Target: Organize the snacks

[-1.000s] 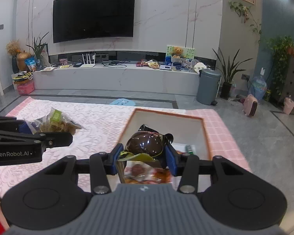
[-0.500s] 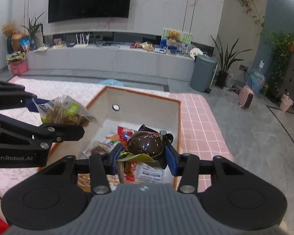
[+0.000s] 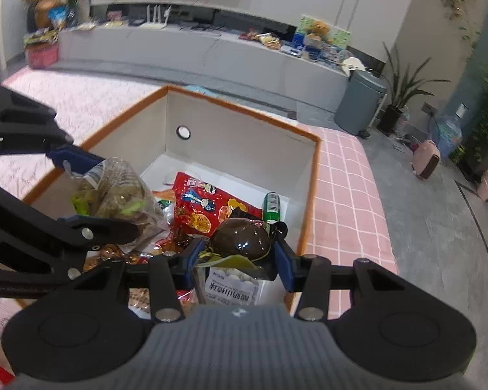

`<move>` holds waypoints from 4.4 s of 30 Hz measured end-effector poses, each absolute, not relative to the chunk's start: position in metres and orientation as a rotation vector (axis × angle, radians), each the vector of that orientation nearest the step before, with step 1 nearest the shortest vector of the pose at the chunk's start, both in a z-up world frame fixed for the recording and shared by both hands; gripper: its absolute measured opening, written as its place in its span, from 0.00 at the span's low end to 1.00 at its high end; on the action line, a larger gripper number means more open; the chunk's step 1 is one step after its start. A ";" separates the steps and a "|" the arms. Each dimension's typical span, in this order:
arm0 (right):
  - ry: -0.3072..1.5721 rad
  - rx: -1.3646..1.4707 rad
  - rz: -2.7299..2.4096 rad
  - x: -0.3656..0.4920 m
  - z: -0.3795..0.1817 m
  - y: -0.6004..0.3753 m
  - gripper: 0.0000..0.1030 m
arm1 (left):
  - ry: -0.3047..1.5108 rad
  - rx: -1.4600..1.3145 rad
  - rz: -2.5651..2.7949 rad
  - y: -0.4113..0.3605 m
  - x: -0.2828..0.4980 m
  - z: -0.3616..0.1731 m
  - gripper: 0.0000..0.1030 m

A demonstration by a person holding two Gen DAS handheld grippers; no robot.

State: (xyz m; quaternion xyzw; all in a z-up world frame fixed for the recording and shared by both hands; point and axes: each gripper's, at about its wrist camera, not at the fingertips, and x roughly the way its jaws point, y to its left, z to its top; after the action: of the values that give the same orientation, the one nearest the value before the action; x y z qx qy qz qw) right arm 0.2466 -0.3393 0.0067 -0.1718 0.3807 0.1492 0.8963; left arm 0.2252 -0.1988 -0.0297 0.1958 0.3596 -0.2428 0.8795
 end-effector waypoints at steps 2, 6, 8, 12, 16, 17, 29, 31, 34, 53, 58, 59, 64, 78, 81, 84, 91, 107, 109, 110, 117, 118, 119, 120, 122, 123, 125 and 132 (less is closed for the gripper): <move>0.797 -0.387 0.324 0.255 0.002 -0.334 0.45 | 0.755 0.431 -0.494 -0.199 0.231 -0.035 0.55; 0.794 -0.469 0.354 0.261 -0.007 -0.323 0.45 | 0.759 0.479 -0.479 -0.198 0.240 -0.042 0.55; 0.811 -0.502 0.355 0.265 -0.013 -0.319 0.46 | 0.767 0.503 -0.476 -0.199 0.242 -0.047 0.55; 0.845 -0.540 0.359 0.272 -0.021 -0.314 0.46 | 0.791 0.548 -0.482 -0.202 0.244 -0.060 0.55; 0.861 -0.579 0.353 0.274 -0.028 -0.310 0.47 | 0.801 0.535 -0.494 -0.201 0.248 -0.060 0.56; 0.865 -0.588 0.351 0.275 -0.029 -0.310 0.47 | 0.804 0.545 -0.492 -0.202 0.248 -0.060 0.56; 0.925 -0.595 0.352 0.273 -0.020 -0.309 0.60 | 0.912 0.562 -0.476 -0.204 0.247 -0.046 0.62; 0.931 -0.595 0.353 0.269 -0.016 -0.310 0.64 | 0.897 0.576 -0.493 -0.205 0.241 -0.041 0.62; 0.948 -0.591 0.365 0.263 -0.008 -0.311 0.75 | 0.880 0.599 -0.520 -0.206 0.229 -0.029 0.63; 1.058 -0.582 0.380 0.185 0.069 -0.300 0.97 | 0.817 0.481 -0.531 -0.173 0.151 0.051 0.67; 1.008 -0.459 0.392 0.158 0.103 -0.296 0.97 | 0.754 0.376 -0.488 -0.151 0.123 0.074 0.67; 0.992 -0.429 0.393 0.151 0.109 -0.296 0.97 | 0.739 0.352 -0.472 -0.147 0.118 0.078 0.68; 0.884 -0.276 0.370 0.111 0.134 -0.296 0.97 | 0.635 0.237 -0.414 -0.123 0.088 0.095 0.72; 0.487 -0.046 0.216 -0.008 0.121 -0.282 0.97 | 0.484 0.057 -0.219 -0.074 0.027 0.071 0.84; 0.408 -0.060 0.182 -0.027 0.106 -0.271 0.97 | 0.497 0.018 -0.181 -0.063 0.024 0.055 0.85; 0.367 -0.092 0.133 -0.038 0.089 -0.261 0.97 | 0.507 -0.010 -0.136 -0.053 0.023 0.043 0.87; 0.374 -0.005 0.076 -0.035 0.056 -0.261 0.97 | 0.534 -0.037 -0.066 -0.040 0.020 0.021 0.89; 0.451 -0.018 0.091 -0.017 0.031 -0.262 0.97 | 0.669 -0.016 -0.067 -0.050 0.031 -0.013 0.89; 0.447 -0.019 0.096 -0.019 0.030 -0.262 0.97 | 0.671 -0.014 -0.060 -0.049 0.030 -0.012 0.89; 0.446 -0.017 0.097 -0.019 0.030 -0.262 0.97 | 0.672 -0.012 -0.057 -0.050 0.029 -0.012 0.89; 0.452 0.011 0.105 -0.018 0.029 -0.266 0.97 | 0.668 0.005 -0.058 -0.053 0.028 -0.006 0.89; 0.452 0.013 0.106 -0.018 0.029 -0.267 0.97 | 0.667 0.007 -0.058 -0.054 0.027 -0.006 0.89; 0.452 0.015 0.107 -0.018 0.029 -0.267 0.97 | 0.666 0.008 -0.058 -0.054 0.026 -0.005 0.89; 0.451 0.017 0.108 -0.017 0.030 -0.268 0.97 | 0.665 0.009 -0.057 -0.055 0.027 -0.005 0.89; 0.451 0.019 0.109 -0.017 0.030 -0.268 0.97 | 0.663 0.012 -0.056 -0.055 0.027 -0.004 0.89; 0.451 0.019 0.110 -0.018 0.030 -0.269 0.97 | 0.664 0.013 -0.056 -0.055 0.028 -0.004 0.89; 0.452 0.021 0.112 -0.017 0.030 -0.269 0.97 | 0.664 0.014 -0.055 -0.055 0.028 -0.004 0.89; 0.452 0.023 0.113 -0.017 0.030 -0.270 0.97 | 0.662 0.016 -0.059 -0.056 0.027 -0.003 0.89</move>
State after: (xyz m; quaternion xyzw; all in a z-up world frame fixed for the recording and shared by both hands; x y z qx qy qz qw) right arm -0.0169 -0.2700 0.0299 0.0115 0.2240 0.0560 0.9729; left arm 0.0272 -0.0562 -0.0033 0.0081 0.3251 -0.0289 0.9452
